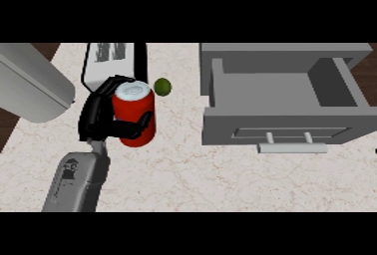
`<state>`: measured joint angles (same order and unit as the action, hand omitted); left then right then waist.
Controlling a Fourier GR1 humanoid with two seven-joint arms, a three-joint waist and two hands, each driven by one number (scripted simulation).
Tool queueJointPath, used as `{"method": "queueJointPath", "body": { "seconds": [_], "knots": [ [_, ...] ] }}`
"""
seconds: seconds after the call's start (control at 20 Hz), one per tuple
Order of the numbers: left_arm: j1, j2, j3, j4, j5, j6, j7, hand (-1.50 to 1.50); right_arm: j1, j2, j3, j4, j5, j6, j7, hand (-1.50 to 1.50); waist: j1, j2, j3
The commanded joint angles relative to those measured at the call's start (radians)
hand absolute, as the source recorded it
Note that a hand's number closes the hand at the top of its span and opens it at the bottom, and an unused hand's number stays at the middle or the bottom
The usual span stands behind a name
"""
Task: Pick up the can, place it into the drawer and close the drawer
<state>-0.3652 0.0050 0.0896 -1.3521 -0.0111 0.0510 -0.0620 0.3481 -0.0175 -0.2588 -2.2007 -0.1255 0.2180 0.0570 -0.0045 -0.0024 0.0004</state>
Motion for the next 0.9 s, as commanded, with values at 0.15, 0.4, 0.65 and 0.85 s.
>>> {"method": "queueJointPath", "body": {
  "seconds": [0.15,0.4,0.65,0.85],
  "knots": [
    [-0.149,-0.005,-0.191,-0.054,0.016,0.185,0.183,1.5,-0.068,0.009,0.027,0.026,0.042,-0.034,0.032,-1.5,-0.005,0.003,0.0],
    [-0.306,-0.005,-0.264,-0.004,0.012,0.283,0.255,1.5,-0.029,-0.023,-0.038,0.067,-0.018,0.022,-0.032,-1.5,-0.014,0.003,0.0],
    [-0.499,-0.005,-0.255,-0.003,-0.026,0.315,0.397,1.5,-0.034,0.009,0.007,-0.039,0.02,-0.023,0.052,-1.5,-0.009,0.001,0.0],
    [-0.606,-0.005,-0.271,0.141,0.026,0.373,0.35,1.5,-0.028,-0.009,-0.033,0.04,0.002,0.003,-0.013,-1.5,-0.014,0.003,0.0]
  ]
}}
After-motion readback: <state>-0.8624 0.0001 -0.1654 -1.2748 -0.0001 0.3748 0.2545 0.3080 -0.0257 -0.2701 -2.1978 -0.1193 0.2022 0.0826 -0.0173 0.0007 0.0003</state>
